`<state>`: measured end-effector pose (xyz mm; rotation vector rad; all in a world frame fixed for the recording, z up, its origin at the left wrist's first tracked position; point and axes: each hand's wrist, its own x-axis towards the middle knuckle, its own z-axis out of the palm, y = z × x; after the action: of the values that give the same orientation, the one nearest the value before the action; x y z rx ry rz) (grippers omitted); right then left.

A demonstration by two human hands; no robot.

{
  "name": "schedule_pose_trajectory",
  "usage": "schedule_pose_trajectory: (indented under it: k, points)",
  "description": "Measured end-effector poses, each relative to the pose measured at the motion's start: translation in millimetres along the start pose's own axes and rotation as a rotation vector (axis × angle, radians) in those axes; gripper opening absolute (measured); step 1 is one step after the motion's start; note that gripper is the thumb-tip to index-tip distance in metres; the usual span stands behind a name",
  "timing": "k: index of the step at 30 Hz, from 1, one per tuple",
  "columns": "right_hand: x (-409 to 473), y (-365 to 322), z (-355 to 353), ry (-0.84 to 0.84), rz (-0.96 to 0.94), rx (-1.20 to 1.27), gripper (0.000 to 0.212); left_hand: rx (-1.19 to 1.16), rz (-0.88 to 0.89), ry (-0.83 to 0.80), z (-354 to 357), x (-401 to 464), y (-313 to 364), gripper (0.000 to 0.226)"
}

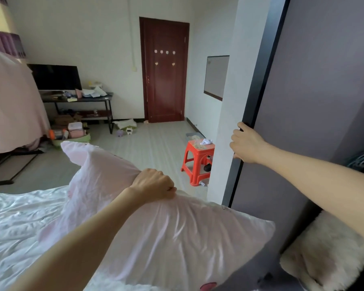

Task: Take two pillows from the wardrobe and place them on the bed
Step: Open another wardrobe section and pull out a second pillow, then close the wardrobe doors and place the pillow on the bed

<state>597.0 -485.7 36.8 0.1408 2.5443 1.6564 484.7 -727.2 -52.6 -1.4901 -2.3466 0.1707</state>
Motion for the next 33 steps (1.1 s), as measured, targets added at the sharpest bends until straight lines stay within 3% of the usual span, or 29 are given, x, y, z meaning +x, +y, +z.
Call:
schedule_pose_trajectory:
  k: [8, 12, 16, 20, 22, 24, 29, 33]
  points:
    - [-64.1, -35.0, -0.4, 0.082, 0.063, 0.069, 0.032, 0.014, 0.041, -0.124, 15.1, -55.9, 27.2, 0.042]
    - [-120.2, -32.8, 10.7, 0.151, 0.132, 0.048, 0.038, 0.085, 0.140, -0.007, -0.4, -48.0, 55.5, 0.039]
    - [-190.9, -32.2, 27.8, 0.225, 0.152, 0.041, 0.029, 0.100, 0.257, 0.133, -19.1, -45.2, 98.8, 0.034]
    - [-253.0, -35.6, 51.1, 0.150, 0.234, 0.037, 0.021, 0.066, 0.469, 0.543, -26.6, -43.5, 119.5, 0.044]
    - [-280.1, -32.3, 62.1, 0.099, 0.272, 0.108, 0.016, 0.038, 0.505, 0.666, -32.1, -35.1, 130.0, 0.060]
    - [-306.6, -28.7, 76.2, -0.026, 0.295, 0.114, 0.015, -0.004, 0.537, 0.757, -39.0, -25.0, 146.7, 0.061]
    - [-351.6, -18.8, 116.0, -0.247, 0.439, 0.019, 0.047, -0.067, 0.602, 0.860, -61.6, 14.1, 202.3, 0.059]
    - [-368.3, -6.2, 133.8, -0.392, 0.432, -0.010, 0.053, -0.118, 0.631, 0.887, -76.8, 42.0, 253.0, 0.064]
